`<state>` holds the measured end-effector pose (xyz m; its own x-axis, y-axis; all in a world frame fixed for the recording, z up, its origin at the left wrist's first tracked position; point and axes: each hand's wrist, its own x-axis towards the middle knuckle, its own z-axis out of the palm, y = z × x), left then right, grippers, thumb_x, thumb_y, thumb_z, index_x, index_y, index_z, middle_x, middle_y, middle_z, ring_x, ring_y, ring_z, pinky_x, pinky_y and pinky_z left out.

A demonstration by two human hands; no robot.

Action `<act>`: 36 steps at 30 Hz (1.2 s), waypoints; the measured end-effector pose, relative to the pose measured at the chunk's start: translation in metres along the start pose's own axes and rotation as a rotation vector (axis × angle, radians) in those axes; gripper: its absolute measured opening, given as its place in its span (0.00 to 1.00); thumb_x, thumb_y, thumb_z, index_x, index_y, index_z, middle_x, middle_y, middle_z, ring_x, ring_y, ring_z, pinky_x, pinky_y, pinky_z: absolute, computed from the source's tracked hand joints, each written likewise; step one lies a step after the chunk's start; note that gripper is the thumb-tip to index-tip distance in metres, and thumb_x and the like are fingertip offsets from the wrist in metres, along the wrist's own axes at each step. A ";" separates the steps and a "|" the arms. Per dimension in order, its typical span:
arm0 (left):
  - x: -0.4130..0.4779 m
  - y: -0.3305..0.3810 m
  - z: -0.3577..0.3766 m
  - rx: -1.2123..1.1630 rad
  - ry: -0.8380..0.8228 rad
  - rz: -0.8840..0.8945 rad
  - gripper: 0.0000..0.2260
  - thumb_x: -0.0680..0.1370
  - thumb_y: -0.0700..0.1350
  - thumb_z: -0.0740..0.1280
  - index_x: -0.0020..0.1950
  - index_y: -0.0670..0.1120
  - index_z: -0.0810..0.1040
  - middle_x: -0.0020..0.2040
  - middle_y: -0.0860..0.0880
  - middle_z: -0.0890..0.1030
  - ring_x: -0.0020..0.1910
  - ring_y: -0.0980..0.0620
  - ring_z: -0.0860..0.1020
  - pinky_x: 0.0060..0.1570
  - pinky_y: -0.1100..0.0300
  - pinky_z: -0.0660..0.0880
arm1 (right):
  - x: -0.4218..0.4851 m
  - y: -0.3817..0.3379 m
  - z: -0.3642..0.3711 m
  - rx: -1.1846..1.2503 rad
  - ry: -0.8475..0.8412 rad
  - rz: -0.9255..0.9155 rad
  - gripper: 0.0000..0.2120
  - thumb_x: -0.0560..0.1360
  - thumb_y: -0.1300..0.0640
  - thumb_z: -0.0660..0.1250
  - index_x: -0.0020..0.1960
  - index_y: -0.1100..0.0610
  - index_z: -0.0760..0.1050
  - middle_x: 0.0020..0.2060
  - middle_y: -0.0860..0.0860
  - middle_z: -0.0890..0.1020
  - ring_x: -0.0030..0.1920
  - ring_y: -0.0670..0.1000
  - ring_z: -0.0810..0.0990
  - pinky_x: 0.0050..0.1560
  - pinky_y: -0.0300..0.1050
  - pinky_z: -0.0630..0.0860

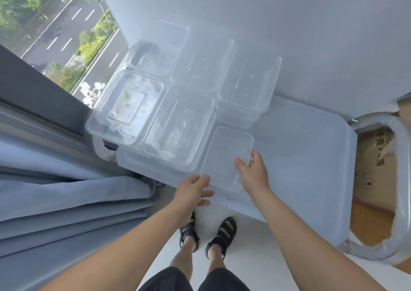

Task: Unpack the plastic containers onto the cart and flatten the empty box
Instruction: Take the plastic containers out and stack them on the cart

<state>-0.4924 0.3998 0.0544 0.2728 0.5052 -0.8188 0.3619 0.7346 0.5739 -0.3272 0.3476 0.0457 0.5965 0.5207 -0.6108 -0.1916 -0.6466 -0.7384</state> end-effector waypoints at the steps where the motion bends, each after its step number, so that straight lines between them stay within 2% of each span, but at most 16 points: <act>1: 0.003 -0.002 -0.001 -0.010 0.002 -0.002 0.14 0.81 0.50 0.67 0.61 0.42 0.78 0.58 0.44 0.81 0.51 0.46 0.84 0.38 0.56 0.76 | 0.002 0.000 0.003 -0.005 0.002 0.004 0.28 0.78 0.49 0.69 0.75 0.49 0.65 0.67 0.48 0.77 0.67 0.51 0.76 0.68 0.57 0.73; 4: 0.008 -0.002 -0.003 -0.026 -0.006 -0.002 0.14 0.82 0.51 0.64 0.62 0.44 0.79 0.61 0.45 0.80 0.51 0.46 0.84 0.37 0.57 0.76 | 0.006 -0.001 0.009 -0.008 0.016 0.009 0.24 0.79 0.51 0.68 0.73 0.50 0.66 0.63 0.43 0.76 0.62 0.48 0.76 0.66 0.51 0.73; 7: 0.011 0.002 -0.002 -0.034 -0.009 -0.008 0.15 0.83 0.53 0.62 0.62 0.45 0.79 0.61 0.47 0.79 0.50 0.45 0.84 0.37 0.56 0.76 | 0.010 -0.001 0.013 -0.036 0.038 0.031 0.19 0.80 0.52 0.67 0.69 0.52 0.69 0.56 0.44 0.78 0.58 0.50 0.78 0.60 0.49 0.75; 10: 0.014 0.002 -0.001 -0.079 0.012 -0.021 0.15 0.83 0.52 0.62 0.62 0.42 0.78 0.61 0.45 0.79 0.50 0.44 0.84 0.34 0.57 0.75 | 0.013 -0.003 0.017 -0.071 0.061 0.043 0.14 0.80 0.52 0.66 0.64 0.54 0.70 0.48 0.41 0.77 0.54 0.50 0.78 0.53 0.45 0.73; 15: 0.014 -0.002 0.000 -0.077 0.041 -0.021 0.14 0.83 0.51 0.62 0.62 0.44 0.78 0.60 0.44 0.80 0.50 0.43 0.84 0.37 0.56 0.76 | 0.014 0.000 0.020 -0.114 0.088 0.038 0.14 0.81 0.50 0.65 0.63 0.55 0.71 0.46 0.40 0.75 0.51 0.50 0.76 0.52 0.44 0.70; 19: 0.009 0.002 0.005 -0.075 0.073 -0.033 0.13 0.83 0.50 0.62 0.62 0.44 0.76 0.57 0.45 0.80 0.50 0.41 0.84 0.36 0.55 0.75 | 0.014 -0.001 0.017 -0.149 0.057 0.054 0.12 0.81 0.49 0.64 0.61 0.53 0.69 0.45 0.39 0.73 0.52 0.50 0.75 0.53 0.44 0.69; 23: 0.003 0.009 0.004 -0.022 0.063 -0.049 0.11 0.83 0.50 0.62 0.59 0.44 0.74 0.56 0.45 0.80 0.50 0.42 0.84 0.36 0.55 0.75 | 0.009 -0.005 0.012 -0.135 0.034 0.064 0.20 0.80 0.45 0.64 0.66 0.56 0.69 0.53 0.47 0.75 0.56 0.53 0.76 0.52 0.44 0.70; 26: -0.006 0.011 0.001 0.066 0.010 -0.063 0.12 0.83 0.50 0.62 0.62 0.44 0.71 0.56 0.45 0.79 0.50 0.42 0.83 0.36 0.55 0.74 | -0.003 -0.008 0.004 -0.136 0.033 0.071 0.29 0.81 0.44 0.62 0.77 0.57 0.61 0.67 0.51 0.73 0.68 0.53 0.72 0.64 0.46 0.68; 29: -0.021 0.012 -0.004 0.249 -0.046 -0.052 0.13 0.82 0.49 0.62 0.62 0.42 0.73 0.55 0.43 0.79 0.48 0.44 0.82 0.37 0.55 0.74 | -0.020 -0.009 -0.009 -0.200 0.031 0.024 0.29 0.82 0.44 0.61 0.78 0.57 0.60 0.74 0.52 0.69 0.71 0.52 0.70 0.68 0.47 0.67; 31: -0.034 0.012 -0.003 0.426 -0.089 -0.007 0.10 0.82 0.49 0.61 0.55 0.43 0.75 0.54 0.42 0.80 0.46 0.45 0.81 0.38 0.55 0.73 | -0.032 -0.009 -0.019 -0.253 0.030 -0.006 0.28 0.82 0.44 0.60 0.77 0.57 0.62 0.74 0.52 0.69 0.72 0.52 0.70 0.70 0.48 0.67; 33: -0.046 0.014 0.004 0.641 -0.139 0.104 0.08 0.81 0.49 0.61 0.49 0.45 0.73 0.48 0.44 0.78 0.45 0.45 0.80 0.42 0.53 0.74 | -0.046 -0.009 -0.030 -0.284 0.031 -0.023 0.28 0.82 0.43 0.60 0.77 0.57 0.64 0.74 0.52 0.70 0.73 0.51 0.69 0.72 0.49 0.66; 34: -0.050 0.016 0.009 0.745 -0.165 0.175 0.08 0.80 0.49 0.61 0.50 0.46 0.74 0.48 0.47 0.78 0.47 0.45 0.79 0.48 0.52 0.75 | -0.053 -0.010 -0.036 -0.305 0.033 -0.035 0.28 0.82 0.43 0.60 0.77 0.56 0.64 0.74 0.51 0.69 0.73 0.51 0.68 0.72 0.48 0.65; 36: -0.058 0.023 0.024 0.914 -0.216 0.307 0.14 0.81 0.51 0.61 0.61 0.46 0.76 0.57 0.48 0.80 0.57 0.48 0.78 0.59 0.52 0.72 | -0.069 -0.011 -0.050 -0.357 0.050 -0.071 0.27 0.82 0.43 0.59 0.77 0.55 0.64 0.75 0.49 0.68 0.74 0.50 0.67 0.72 0.47 0.63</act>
<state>-0.4788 0.3767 0.1157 0.5938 0.4547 -0.6638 0.7728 -0.0927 0.6279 -0.3269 0.2906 0.1098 0.6375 0.5491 -0.5405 0.1308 -0.7684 -0.6264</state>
